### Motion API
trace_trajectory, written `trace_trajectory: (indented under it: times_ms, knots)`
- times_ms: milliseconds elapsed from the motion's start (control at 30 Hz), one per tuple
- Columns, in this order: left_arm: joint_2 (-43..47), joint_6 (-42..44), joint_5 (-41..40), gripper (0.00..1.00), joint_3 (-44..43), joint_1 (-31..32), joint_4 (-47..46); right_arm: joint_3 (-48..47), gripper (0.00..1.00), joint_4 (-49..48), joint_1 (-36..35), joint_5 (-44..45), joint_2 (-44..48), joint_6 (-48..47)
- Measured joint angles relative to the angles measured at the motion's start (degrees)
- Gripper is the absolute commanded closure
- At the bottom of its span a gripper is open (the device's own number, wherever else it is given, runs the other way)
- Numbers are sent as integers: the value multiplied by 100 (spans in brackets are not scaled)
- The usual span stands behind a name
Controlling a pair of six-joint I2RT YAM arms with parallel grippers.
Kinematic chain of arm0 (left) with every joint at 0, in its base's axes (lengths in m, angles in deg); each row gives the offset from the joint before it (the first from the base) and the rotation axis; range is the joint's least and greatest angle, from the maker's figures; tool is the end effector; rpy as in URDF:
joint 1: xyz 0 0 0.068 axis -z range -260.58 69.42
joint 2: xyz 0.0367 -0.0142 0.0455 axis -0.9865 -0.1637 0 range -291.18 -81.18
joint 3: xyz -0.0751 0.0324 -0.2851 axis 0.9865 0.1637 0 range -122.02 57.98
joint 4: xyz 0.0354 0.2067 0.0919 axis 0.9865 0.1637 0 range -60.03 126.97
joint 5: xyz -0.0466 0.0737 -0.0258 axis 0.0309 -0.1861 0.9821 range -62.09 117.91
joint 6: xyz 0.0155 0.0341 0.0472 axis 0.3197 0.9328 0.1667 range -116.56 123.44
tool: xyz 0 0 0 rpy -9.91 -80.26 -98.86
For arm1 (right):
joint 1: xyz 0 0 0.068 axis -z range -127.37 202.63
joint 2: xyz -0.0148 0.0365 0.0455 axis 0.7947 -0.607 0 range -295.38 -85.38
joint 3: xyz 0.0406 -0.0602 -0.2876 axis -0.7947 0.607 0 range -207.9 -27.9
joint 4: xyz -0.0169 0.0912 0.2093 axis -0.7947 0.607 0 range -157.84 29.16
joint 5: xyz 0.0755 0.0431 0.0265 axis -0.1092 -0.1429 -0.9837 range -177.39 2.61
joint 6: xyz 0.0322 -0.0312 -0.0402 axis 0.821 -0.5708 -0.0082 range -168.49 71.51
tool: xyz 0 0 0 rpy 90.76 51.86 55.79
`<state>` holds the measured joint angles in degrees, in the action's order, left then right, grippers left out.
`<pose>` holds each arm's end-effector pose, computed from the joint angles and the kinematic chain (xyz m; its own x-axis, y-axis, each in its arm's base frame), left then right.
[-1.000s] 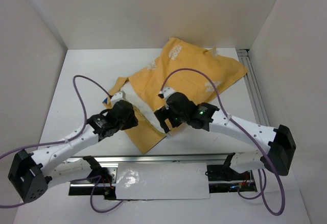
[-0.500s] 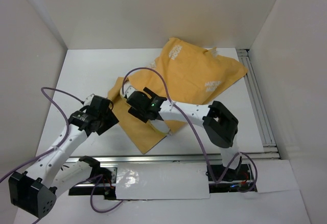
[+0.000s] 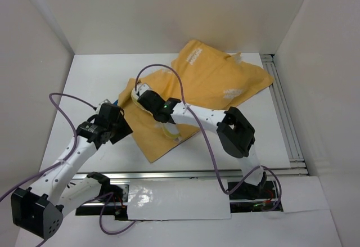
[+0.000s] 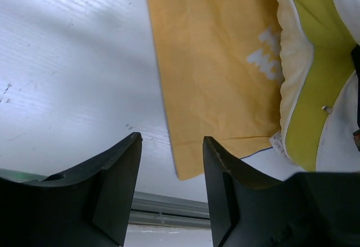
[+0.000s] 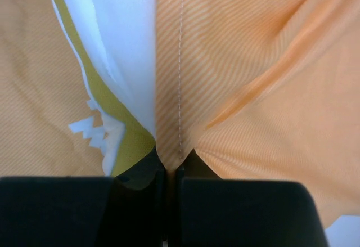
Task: Put the pillow into the pillowcase
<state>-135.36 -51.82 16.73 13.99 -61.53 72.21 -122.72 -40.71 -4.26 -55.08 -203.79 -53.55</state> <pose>0.1354 -0.0377 0.2760 -0.5982 -0.6464 -0.4737 -0.4969 0.7629 -0.4136 0.2626 0.3593 0.2519 -0.3751 -0.7116 -0.5941 -0.5583 0.6851 -0.4680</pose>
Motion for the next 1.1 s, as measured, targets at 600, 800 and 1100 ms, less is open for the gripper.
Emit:
trace_trajectory:
  times_ms: [600, 800, 1100]
  knots:
    - [-1370, 24, 173, 46, -999, 627, -2033, -826, 100, 503, 841, -1805, 2339, 1021]
    - [-1054, -179, -240, 39, -450, 1029, -3136, -828, 100, 741, 931, -2339, 2339, 1252]
    - [-1375, -144, -782, 26, -105, 1305, -4507, -828, 100, 763, 1121, -3165, 2343, 1574]
